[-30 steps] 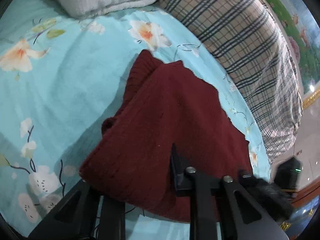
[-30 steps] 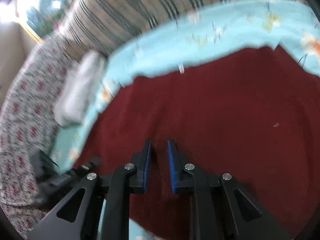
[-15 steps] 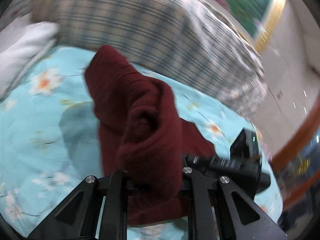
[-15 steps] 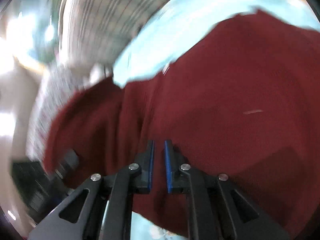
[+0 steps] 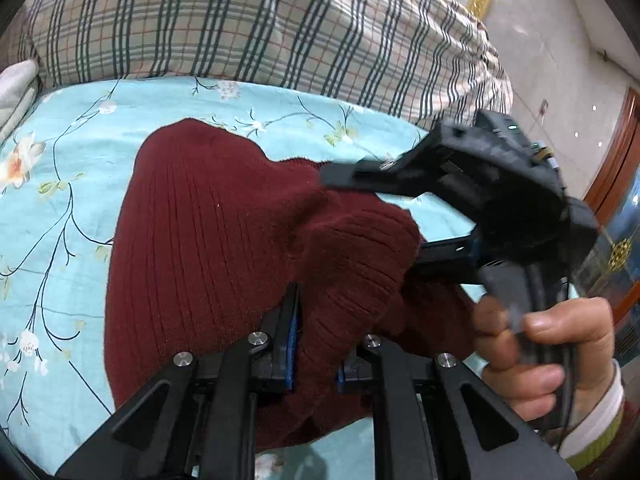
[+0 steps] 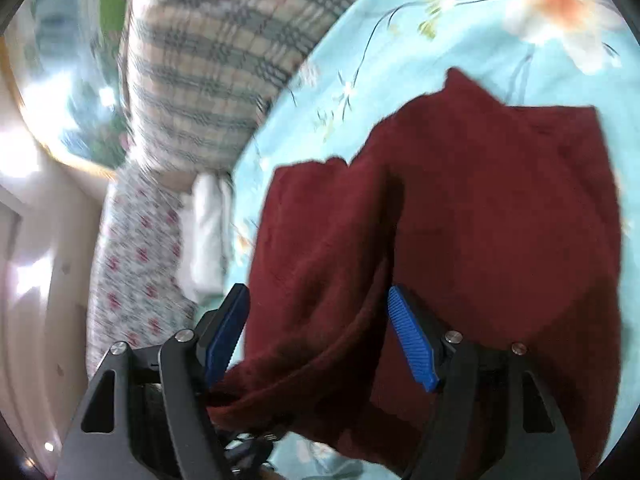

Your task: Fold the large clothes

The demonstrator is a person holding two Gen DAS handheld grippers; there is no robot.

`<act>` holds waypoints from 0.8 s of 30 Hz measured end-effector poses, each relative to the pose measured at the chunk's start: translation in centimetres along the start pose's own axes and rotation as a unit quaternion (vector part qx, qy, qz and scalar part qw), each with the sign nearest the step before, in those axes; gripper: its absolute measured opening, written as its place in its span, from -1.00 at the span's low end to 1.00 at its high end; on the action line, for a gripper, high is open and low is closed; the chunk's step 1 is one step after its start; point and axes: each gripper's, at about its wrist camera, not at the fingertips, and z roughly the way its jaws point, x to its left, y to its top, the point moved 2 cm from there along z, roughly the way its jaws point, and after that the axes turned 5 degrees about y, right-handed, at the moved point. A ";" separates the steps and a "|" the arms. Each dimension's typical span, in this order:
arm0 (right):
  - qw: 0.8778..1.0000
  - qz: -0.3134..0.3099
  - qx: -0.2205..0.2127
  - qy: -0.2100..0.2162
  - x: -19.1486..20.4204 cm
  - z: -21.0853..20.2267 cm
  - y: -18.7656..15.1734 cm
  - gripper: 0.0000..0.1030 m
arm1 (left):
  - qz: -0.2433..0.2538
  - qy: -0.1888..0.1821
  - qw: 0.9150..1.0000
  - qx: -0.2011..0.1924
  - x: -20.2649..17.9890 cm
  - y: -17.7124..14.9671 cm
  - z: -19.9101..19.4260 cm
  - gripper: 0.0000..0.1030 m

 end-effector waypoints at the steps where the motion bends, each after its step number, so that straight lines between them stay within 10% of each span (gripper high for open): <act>1: 1.000 -0.002 0.006 -0.008 0.1 0.6 0.1 0.41 | -0.004 -0.002 1.000 -0.004 0.0 0.0 -0.2 -0.76; 3: 1.000 -0.005 0.017 -0.006 0.4 1.9 0.4 0.37 | -0.005 -0.004 1.000 -0.010 -0.1 -0.1 -0.8 -0.76; 7: 0.999 -0.015 0.034 -0.002 0.8 3.4 1.6 -0.60 | 0.010 0.007 1.000 -0.015 -0.8 0.5 -1.0 -0.76; 14: 0.993 -0.109 -0.033 0.009 4.1 -4.4 2.9 -0.65 | 0.031 -0.034 0.998 -0.035 -5.2 2.8 -2.1 -0.75; 24: 0.992 -0.072 -0.031 -0.104 -5.0 -5.9 1.8 -0.65 | 0.073 -0.042 0.995 0.055 -9.4 -1.2 5.6 -0.75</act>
